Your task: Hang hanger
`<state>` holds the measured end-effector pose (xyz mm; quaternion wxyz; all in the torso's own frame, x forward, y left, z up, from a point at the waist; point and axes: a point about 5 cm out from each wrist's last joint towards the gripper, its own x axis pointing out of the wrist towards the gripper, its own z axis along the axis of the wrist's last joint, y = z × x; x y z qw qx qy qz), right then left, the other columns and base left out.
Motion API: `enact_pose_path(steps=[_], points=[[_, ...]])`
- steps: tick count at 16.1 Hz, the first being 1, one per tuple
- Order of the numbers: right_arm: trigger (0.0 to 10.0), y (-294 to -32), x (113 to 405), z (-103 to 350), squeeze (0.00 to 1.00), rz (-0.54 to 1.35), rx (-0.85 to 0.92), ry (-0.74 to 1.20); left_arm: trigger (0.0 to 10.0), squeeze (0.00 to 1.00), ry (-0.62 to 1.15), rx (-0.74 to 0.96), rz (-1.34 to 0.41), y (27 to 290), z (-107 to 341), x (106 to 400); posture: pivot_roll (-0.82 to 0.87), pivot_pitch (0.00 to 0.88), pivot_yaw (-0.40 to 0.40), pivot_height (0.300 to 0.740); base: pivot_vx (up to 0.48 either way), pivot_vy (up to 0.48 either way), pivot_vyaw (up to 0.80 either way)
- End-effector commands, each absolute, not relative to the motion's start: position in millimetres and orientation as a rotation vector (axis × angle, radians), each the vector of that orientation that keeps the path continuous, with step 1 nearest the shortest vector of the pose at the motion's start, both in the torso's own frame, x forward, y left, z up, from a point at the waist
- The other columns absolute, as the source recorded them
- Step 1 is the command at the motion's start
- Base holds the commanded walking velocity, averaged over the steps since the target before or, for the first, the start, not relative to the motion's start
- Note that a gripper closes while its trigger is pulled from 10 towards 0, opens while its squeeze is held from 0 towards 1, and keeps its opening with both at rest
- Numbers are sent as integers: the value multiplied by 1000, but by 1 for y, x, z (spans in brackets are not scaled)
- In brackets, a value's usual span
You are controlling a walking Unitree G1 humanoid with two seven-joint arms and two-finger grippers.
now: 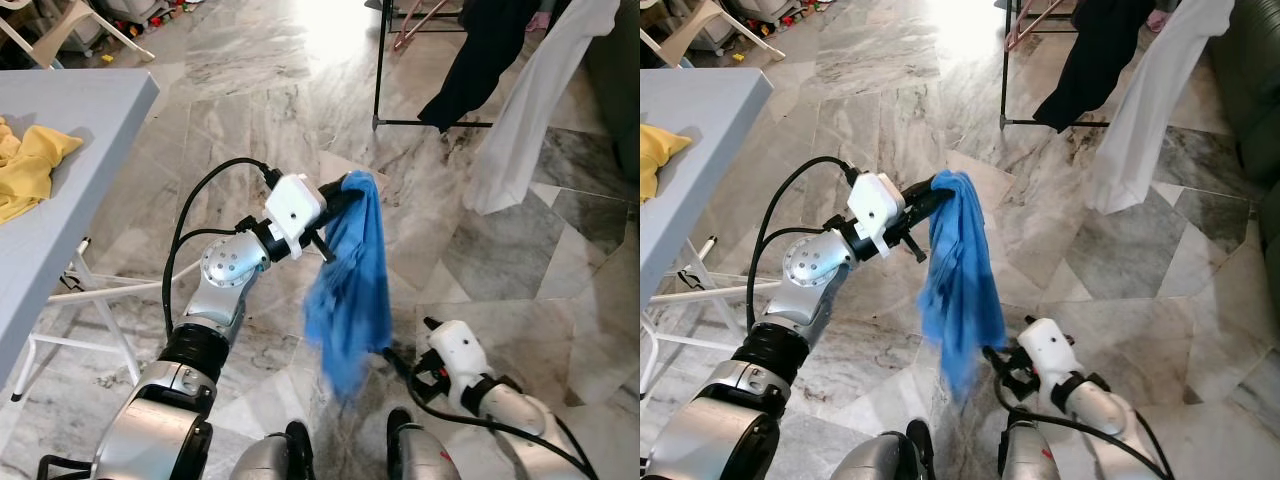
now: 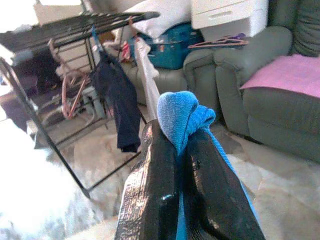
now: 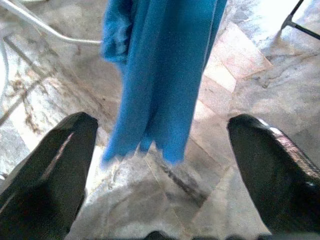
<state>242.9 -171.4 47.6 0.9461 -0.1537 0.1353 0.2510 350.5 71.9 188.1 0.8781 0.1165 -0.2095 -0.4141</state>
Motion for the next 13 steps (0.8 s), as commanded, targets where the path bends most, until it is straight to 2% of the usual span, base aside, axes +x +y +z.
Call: enact_pose_path(steps=[1, 4, 5, 10, 11, 13], points=[[10000, -174, 246, 47, 0, 437, -325, 262, 10000, 0, -384, 173, -824, 76, 190, 357, -137, 267, 158, 740, 0, 0, 0], [10000, -170, 255, 56, 0, 375, -271, 203, 10000, 0, -243, 123, -781, 79, 178, 365, -137, 263, 159, 740, 0, 0, 0], [10000, -164, 255, 57, 0, 389, -255, 198, 10000, 0, -210, 41, -750, 79, 178, 368, -137, 263, 159, 740, 0, 0, 0], [10000, -153, 254, 48, 0, 430, -278, 219, 10000, 0, -220, -185, -768, 75, 202, 370, -128, 262, 156, 740, 0, 0, 0], [10000, -155, 255, 46, 0, 434, -302, 228, 10000, 0, -269, -218, -881, 71, 214, 363, -128, 262, 156, 740, 0, 0, 0], [10000, -160, 256, 45, 0, 429, -333, 231, 10000, 0, -291, -182, -980, 69, 217, 356, -123, 264, 159, 740, 0, 0, 0]])
